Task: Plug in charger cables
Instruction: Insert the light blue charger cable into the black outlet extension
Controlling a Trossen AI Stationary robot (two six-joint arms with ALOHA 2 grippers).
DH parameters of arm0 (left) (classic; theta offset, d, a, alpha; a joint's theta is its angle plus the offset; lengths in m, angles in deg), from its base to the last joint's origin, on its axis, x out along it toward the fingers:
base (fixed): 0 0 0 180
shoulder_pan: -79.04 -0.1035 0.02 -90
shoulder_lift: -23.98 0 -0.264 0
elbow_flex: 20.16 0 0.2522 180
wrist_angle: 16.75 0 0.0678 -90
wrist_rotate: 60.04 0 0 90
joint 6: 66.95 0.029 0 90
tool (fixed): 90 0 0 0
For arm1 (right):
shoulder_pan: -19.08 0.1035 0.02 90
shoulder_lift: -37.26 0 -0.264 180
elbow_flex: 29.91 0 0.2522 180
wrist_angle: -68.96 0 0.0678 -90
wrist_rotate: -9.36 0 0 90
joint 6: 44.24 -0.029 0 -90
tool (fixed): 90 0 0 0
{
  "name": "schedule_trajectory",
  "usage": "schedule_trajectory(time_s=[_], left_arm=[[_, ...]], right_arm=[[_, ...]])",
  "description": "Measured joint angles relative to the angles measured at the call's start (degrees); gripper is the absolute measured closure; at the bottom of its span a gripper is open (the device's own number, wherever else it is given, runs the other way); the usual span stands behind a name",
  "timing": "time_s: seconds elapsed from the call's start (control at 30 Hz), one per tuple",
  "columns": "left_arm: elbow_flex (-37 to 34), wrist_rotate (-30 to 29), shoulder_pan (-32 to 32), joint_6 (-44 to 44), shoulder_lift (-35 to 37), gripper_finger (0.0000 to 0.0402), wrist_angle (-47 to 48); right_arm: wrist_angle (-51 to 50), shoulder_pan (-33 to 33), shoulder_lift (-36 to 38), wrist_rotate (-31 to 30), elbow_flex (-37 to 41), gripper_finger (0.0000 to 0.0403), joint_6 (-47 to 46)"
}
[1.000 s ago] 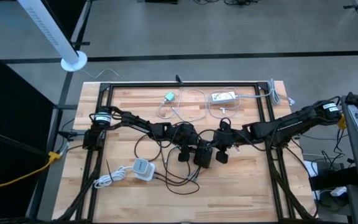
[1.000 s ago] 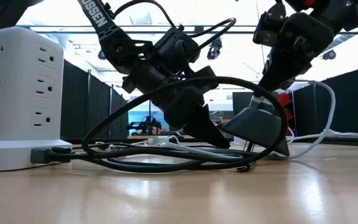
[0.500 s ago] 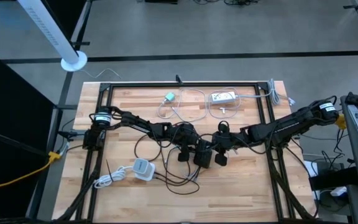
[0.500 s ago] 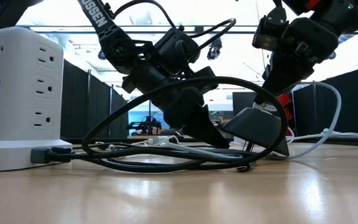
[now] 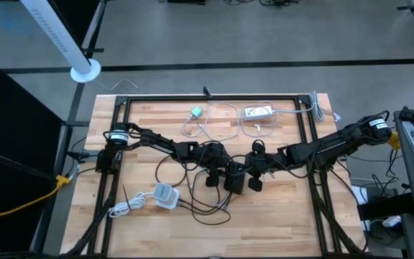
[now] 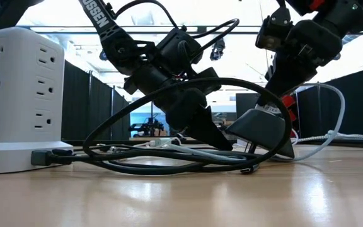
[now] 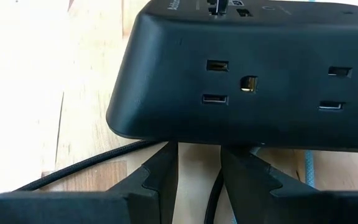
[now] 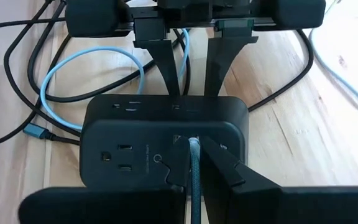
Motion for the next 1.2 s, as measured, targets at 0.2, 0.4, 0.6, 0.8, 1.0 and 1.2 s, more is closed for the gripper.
schedule_trajectory(time_s=[0.2, 0.4, 0.6, 0.8, 1.0, 1.2], left_arm=[[0.00, 0.00, 0.00, 0.00, 0.00, 0.0299, 0.00], [0.00, 0.02, 0.00, 0.00, 0.00, 0.0299, 0.00], [-0.02, 0.02, 0.00, -0.01, 0.00, 0.0299, 0.00], [-0.02, 0.04, 0.00, -0.02, 0.00, 0.0299, 0.00], [-0.02, 0.09, 0.02, -0.02, 0.00, 0.0299, 0.00], [-0.02, 0.09, 0.02, -0.02, 0.00, 0.0299, 0.00]], right_arm=[[0.37, -0.04, -0.01, -1.23, 0.00, 0.0394, 1.59], [0.34, -0.04, -0.04, -1.22, 0.00, 0.0394, 1.44], [0.35, 0.00, -0.04, -0.88, 0.00, 0.0394, -0.29], [0.34, 0.00, -0.04, -0.86, 0.00, 0.0394, -0.11], [0.25, 0.11, -0.04, -0.86, 0.16, 0.0394, -0.30], [0.20, 0.11, -0.04, -0.86, 0.26, 0.0394, -0.01]])
